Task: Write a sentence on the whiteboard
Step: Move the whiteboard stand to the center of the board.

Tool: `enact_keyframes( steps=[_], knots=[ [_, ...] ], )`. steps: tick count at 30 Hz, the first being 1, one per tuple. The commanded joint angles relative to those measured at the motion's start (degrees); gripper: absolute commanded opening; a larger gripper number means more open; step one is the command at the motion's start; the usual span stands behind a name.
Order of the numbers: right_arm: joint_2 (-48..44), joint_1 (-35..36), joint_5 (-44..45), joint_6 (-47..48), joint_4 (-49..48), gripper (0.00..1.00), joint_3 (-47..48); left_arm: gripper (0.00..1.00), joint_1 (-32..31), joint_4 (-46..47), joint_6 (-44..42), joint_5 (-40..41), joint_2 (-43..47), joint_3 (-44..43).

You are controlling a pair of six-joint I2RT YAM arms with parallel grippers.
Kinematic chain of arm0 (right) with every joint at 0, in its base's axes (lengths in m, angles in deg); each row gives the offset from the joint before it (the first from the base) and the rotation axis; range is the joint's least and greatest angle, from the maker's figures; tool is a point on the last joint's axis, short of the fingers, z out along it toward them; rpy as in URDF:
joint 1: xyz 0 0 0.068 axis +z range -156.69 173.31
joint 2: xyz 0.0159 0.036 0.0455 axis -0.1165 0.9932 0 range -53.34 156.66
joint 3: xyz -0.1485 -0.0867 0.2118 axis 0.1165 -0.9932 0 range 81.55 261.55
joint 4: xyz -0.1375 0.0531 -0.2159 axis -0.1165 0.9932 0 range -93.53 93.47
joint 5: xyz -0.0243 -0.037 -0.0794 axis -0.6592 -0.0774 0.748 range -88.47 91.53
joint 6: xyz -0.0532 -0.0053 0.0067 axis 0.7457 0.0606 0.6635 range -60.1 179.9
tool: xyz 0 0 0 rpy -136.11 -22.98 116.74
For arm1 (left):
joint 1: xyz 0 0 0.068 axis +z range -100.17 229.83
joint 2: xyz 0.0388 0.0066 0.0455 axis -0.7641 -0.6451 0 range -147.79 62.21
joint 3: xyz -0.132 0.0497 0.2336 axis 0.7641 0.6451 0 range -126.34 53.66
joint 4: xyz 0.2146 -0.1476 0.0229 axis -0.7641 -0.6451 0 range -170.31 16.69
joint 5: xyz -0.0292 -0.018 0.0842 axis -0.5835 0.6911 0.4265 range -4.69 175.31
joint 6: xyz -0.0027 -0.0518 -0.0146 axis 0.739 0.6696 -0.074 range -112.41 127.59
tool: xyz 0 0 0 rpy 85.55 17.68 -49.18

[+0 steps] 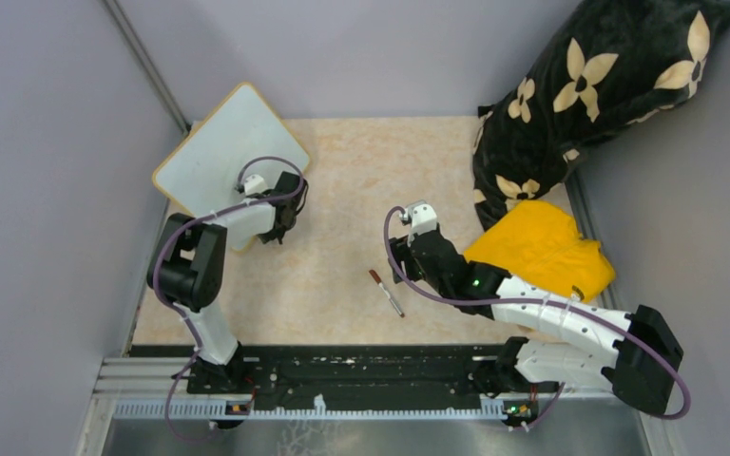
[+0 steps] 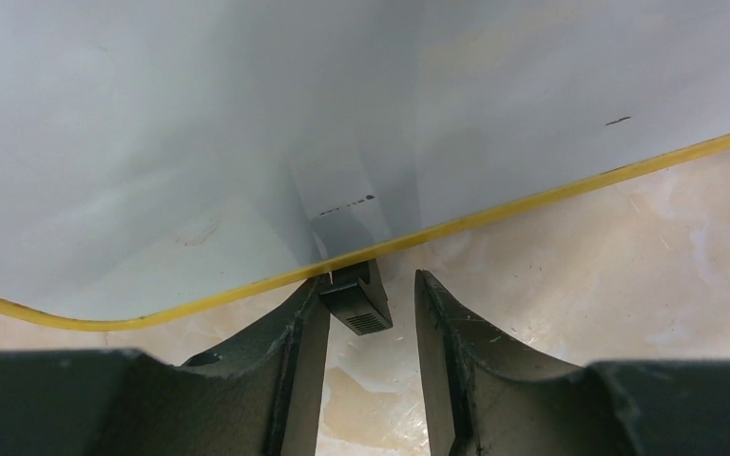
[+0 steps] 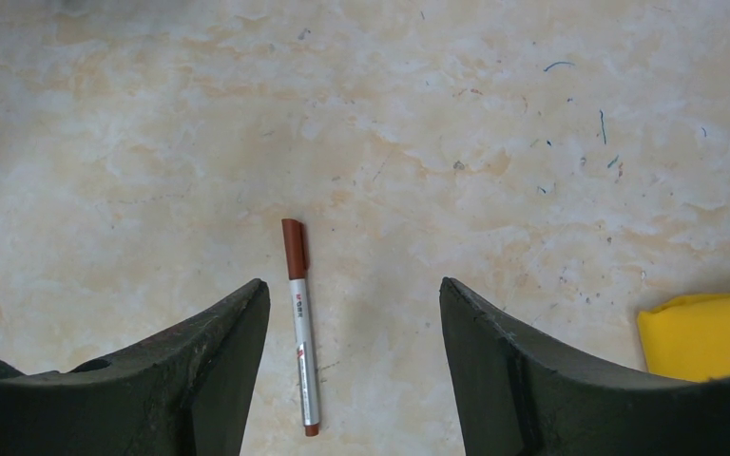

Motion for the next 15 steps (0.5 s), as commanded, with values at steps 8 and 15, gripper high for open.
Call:
enact_keyframes(
  steps=[8, 15],
  knots=[
    [-1.8, 0.5, 1.4, 0.1, -1.0, 0.66, 0.0, 0.35, 0.7, 0.8, -1.1, 1.2, -1.4, -0.8],
    [-1.5, 0.6, 1.6, 0.1, -1.0, 0.66, -0.2, 0.23, 0.7, 1.2, -1.6, 0.0, -1.9, -0.1]
  ],
)
